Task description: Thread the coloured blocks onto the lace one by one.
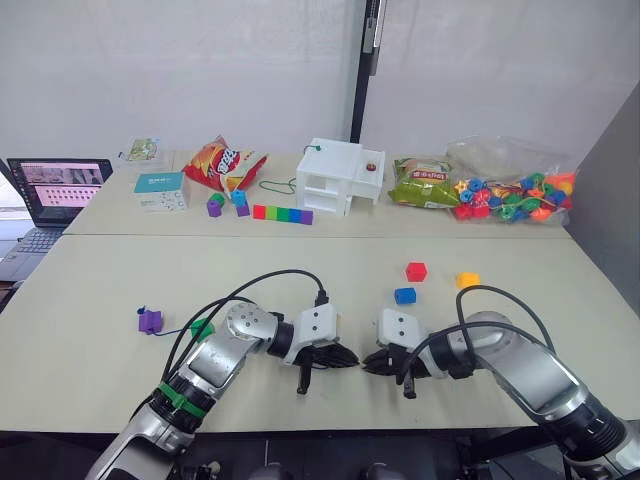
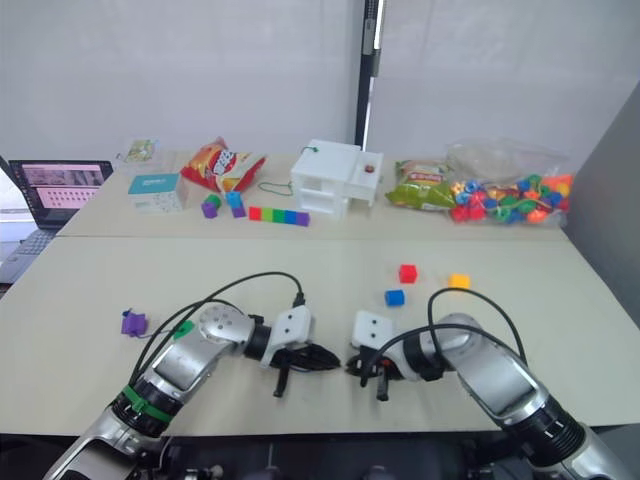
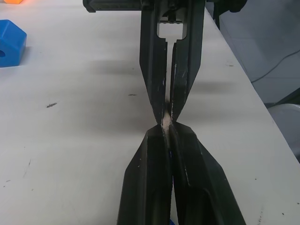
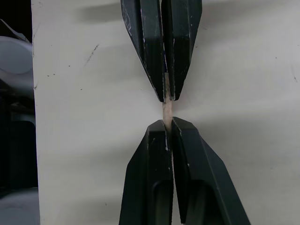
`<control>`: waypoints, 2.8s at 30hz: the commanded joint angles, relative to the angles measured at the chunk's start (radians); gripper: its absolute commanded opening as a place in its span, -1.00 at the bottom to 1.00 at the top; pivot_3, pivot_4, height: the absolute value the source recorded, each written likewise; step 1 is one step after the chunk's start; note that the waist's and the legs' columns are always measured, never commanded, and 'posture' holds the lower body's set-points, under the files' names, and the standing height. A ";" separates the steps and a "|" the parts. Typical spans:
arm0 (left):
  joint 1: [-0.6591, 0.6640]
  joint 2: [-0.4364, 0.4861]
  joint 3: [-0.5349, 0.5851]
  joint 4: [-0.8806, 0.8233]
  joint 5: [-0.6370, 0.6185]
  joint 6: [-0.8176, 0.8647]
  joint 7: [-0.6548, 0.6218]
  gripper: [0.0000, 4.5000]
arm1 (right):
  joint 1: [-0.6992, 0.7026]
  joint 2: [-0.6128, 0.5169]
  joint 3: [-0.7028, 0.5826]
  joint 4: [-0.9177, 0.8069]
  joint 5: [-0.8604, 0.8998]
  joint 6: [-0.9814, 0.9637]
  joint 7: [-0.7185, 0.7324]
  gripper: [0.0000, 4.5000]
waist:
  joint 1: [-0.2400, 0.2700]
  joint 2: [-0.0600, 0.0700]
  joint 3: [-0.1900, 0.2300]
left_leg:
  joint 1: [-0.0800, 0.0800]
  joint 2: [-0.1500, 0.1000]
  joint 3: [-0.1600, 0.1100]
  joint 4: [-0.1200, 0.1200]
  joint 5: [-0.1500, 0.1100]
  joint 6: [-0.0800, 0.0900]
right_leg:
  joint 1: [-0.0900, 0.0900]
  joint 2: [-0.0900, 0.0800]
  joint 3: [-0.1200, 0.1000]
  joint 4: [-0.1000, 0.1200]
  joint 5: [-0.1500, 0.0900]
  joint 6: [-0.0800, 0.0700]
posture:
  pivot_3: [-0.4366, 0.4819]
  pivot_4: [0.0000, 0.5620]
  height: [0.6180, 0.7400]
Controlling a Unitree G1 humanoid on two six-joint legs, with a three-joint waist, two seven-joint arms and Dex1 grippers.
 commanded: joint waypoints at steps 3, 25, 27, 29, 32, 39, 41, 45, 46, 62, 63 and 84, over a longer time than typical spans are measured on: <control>-0.010 0.004 0.002 -0.011 0.015 0.004 0.009 -0.27 | 0.000 -0.003 -0.007 -0.034 0.002 0.000 -0.003 -1.00 | 0.000 0.000 0.000 | 0.000 0.000 0.000 0.000 0.000 0.000 | 0.000 0.000 0.000 0.000 0.000 0.000 | -0.05 -0.47 1.00; -0.015 -0.012 -0.019 0.015 0.036 -0.011 0.019 -0.98 | 0.019 -0.012 -0.014 -0.064 0.011 0.024 -0.009 -1.00 | 0.000 0.000 0.000 | 0.000 0.000 0.000 0.000 0.000 0.000 | 0.000 0.000 0.000 0.000 0.000 0.000 | -0.05 -0.47 1.00; -0.017 -0.017 -0.017 0.013 0.035 -0.008 0.022 -0.98 | 0.024 -0.016 -0.013 -0.070 0.012 0.026 -0.009 -1.00 | 0.000 0.000 0.000 | 0.000 0.000 0.000 0.000 0.000 0.000 | 0.000 0.000 0.000 0.000 0.000 0.000 | -0.05 -0.47 1.00; -0.017 -0.020 -0.017 0.009 0.032 -0.004 0.021 -0.98 | 0.026 -0.019 -0.011 -0.072 0.013 0.026 -0.008 -1.00 | 0.000 0.000 0.000 | 0.000 0.000 0.000 0.000 0.000 0.000 | 0.000 0.000 0.000 0.000 0.000 0.000 | -0.05 -0.47 1.00; -0.017 -0.024 -0.014 0.005 0.026 0.000 0.019 -0.98 | 0.027 -0.019 -0.007 -0.072 0.014 0.028 -0.009 -1.00 | 0.000 0.000 0.000 | 0.000 0.000 0.000 0.000 0.000 0.000 | 0.000 0.000 0.000 0.000 0.000 0.000 | -0.05 -0.47 1.00; -0.015 -0.019 -0.003 0.006 0.013 -0.003 0.003 -1.00 | 0.026 0.000 -0.037 -0.064 0.021 0.030 -0.040 -0.26 | 0.000 0.000 0.000 | 0.000 0.000 0.000 0.000 0.000 0.000 | 0.000 0.000 0.000 0.000 0.000 0.000 | -0.05 -0.47 1.00; -0.013 -0.008 -0.002 0.008 0.018 -0.006 -0.002 -1.00 | 0.032 -0.001 -0.071 -0.068 0.033 0.036 -0.055 0.06 | 0.000 0.000 0.000 | 0.000 0.000 0.000 0.000 0.000 0.000 | 0.000 0.000 0.000 0.000 0.000 0.000 | -0.05 -0.47 1.00; -0.002 0.022 0.006 0.004 0.019 -0.008 -0.009 -1.00 | 0.088 -0.017 -0.204 -0.113 0.089 0.092 -0.096 0.68 | 0.002 0.000 0.000 | -0.001 0.000 -0.001 0.000 0.000 0.000 | 0.000 0.000 0.000 0.000 0.000 0.000 | -0.05 -0.47 1.00; 0.004 0.031 0.011 0.002 0.019 -0.010 -0.008 -1.00 | 0.118 -0.025 -0.253 -0.132 0.102 0.113 -0.114 0.82 | 0.003 0.000 0.000 | -0.001 0.000 -0.001 0.000 0.000 0.000 | 0.000 -0.001 -0.001 0.000 0.000 0.000 | -0.05 -0.47 1.00; 0.126 0.110 0.136 -0.139 -0.070 0.096 0.050 -1.00 | 0.340 0.463 -0.654 -0.190 -0.054 0.195 -0.894 0.99 | -0.008 0.003 -0.001 | 0.000 0.000 -0.002 -0.002 0.001 -0.001 | 0.000 0.000 0.001 0.001 0.000 0.000 | -0.05 -0.47 1.00; 0.128 0.108 0.133 -0.140 -0.069 0.098 0.055 -1.00 | 0.299 0.499 -0.642 -0.133 -0.083 0.167 -0.945 0.99 | -0.011 0.003 -0.001 | 0.001 -0.001 -0.002 -0.003 0.001 -0.002 | 0.000 0.000 0.002 0.002 0.000 0.000 | -0.05 -0.47 1.00; 0.156 0.104 0.129 -0.179 -0.065 0.114 0.121 -1.00 | -0.207 0.518 -0.685 0.752 -0.111 -0.247 -1.101 0.17 | -0.029 0.006 -0.001 | 0.001 -0.001 -0.001 -0.007 0.002 -0.003 | -0.001 0.000 0.002 0.002 0.000 0.000 | -0.05 -0.47 1.00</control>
